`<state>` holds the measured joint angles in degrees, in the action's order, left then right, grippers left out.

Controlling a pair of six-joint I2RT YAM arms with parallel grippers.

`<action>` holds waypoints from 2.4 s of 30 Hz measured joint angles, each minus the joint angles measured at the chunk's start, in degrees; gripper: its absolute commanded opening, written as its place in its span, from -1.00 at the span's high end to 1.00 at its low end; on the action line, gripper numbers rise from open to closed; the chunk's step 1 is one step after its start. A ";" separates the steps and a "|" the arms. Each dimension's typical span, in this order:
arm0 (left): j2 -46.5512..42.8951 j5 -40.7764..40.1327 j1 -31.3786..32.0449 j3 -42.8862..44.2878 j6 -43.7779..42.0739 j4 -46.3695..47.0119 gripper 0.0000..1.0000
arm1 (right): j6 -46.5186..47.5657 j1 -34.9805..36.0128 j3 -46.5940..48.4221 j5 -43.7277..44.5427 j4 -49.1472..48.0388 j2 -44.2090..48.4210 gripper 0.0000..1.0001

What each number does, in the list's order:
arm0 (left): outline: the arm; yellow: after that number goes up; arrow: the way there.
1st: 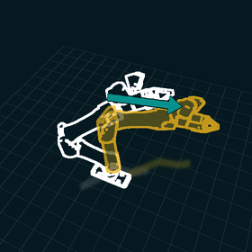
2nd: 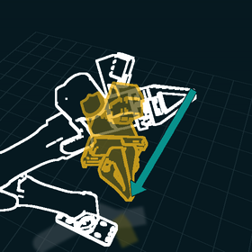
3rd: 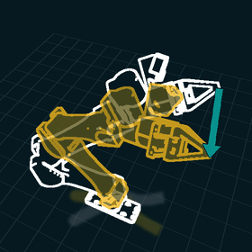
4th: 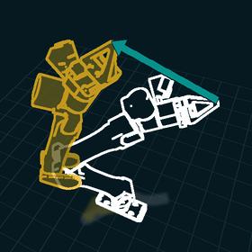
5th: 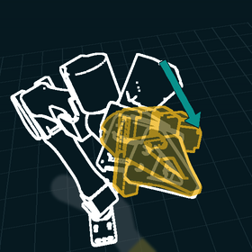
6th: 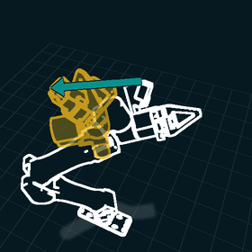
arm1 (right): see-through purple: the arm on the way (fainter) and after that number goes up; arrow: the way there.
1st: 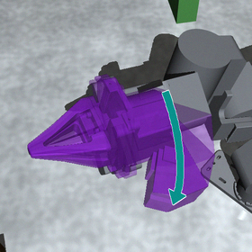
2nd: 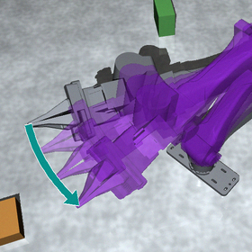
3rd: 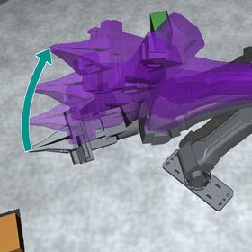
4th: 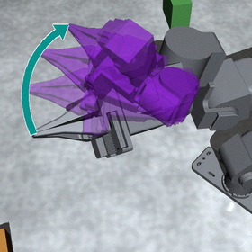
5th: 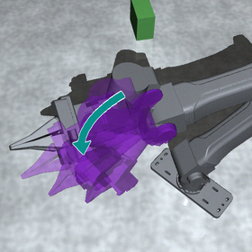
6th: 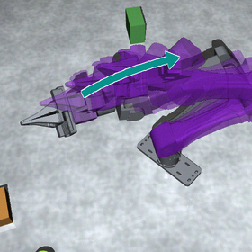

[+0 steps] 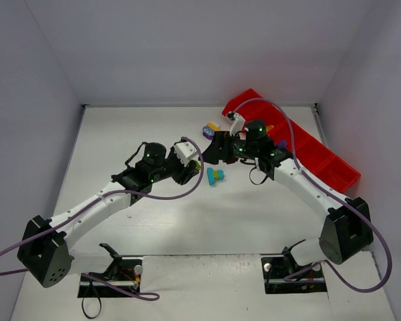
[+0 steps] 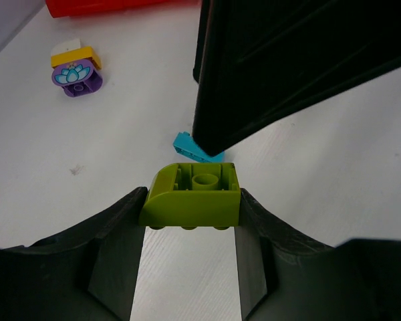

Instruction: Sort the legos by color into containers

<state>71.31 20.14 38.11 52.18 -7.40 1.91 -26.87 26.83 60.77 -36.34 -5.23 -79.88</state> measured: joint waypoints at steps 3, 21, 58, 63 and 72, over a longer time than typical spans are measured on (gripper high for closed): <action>-0.28 -0.02 0.15 0.04 -0.07 -0.02 0.25 | -0.44 1.40 0.26 -0.50 -1.09 -2.32 -0.53; -0.48 -1.16 0.48 0.11 -0.20 -0.04 0.26 | -1.64 5.90 2.10 -2.12 -2.82 -6.14 -0.13; -1.31 -6.27 0.52 -2.47 9.79 -3.65 -0.73 | 7.76 -30.91 -0.17 35.04 14.51 1.62 1.00; 0.72 -5.05 0.52 -2.47 9.79 -5.27 -0.73 | 7.54 -37.62 -0.85 40.13 16.90 1.70 1.00; 3.13 -3.19 0.52 -2.47 9.38 -6.45 -0.73 | 5.22 -42.14 -0.31 42.42 17.42 -7.41 0.32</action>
<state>74.43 16.95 38.63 49.71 1.98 -4.54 -21.65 -15.31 60.47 6.09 12.19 -87.29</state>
